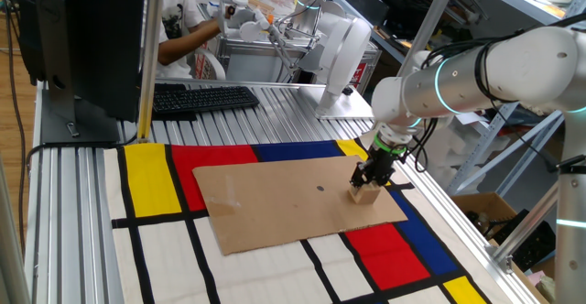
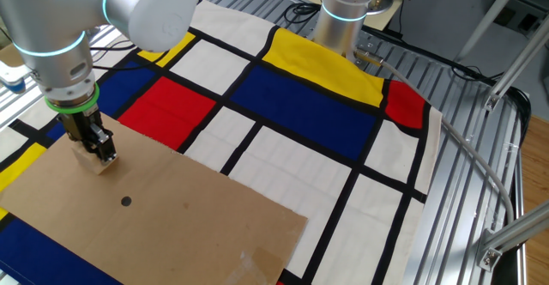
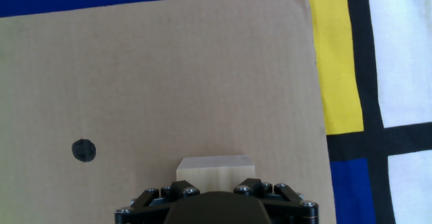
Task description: Hold a small block with the gripper and sweep it from left to right on the table
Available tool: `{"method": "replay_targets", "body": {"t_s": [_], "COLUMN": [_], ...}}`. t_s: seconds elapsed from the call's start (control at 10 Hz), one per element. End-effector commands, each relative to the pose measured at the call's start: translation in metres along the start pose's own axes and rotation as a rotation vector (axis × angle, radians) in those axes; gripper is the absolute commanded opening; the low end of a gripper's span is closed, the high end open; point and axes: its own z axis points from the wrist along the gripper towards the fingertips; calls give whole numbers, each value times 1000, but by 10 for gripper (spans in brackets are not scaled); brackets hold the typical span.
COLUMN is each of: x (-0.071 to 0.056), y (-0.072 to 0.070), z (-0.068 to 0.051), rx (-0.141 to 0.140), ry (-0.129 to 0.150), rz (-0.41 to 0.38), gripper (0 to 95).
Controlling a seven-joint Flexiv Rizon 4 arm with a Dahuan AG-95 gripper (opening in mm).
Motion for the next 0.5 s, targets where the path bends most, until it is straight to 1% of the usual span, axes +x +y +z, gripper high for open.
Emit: {"method": "replay_targets", "body": {"t_s": [0.1, 0.2, 0.3, 0.4, 0.5], "x": [0, 0, 0, 0, 0], "y": [0, 0, 0, 0, 0], "z": [0, 1, 1, 0, 0], "rx": [-6, 9, 10, -18, -5], "ry": [-12, -13, -7, 2, -12], "rz": [-4, -7, -4, 0, -4], "gripper": [380, 380, 380, 380, 380]}}
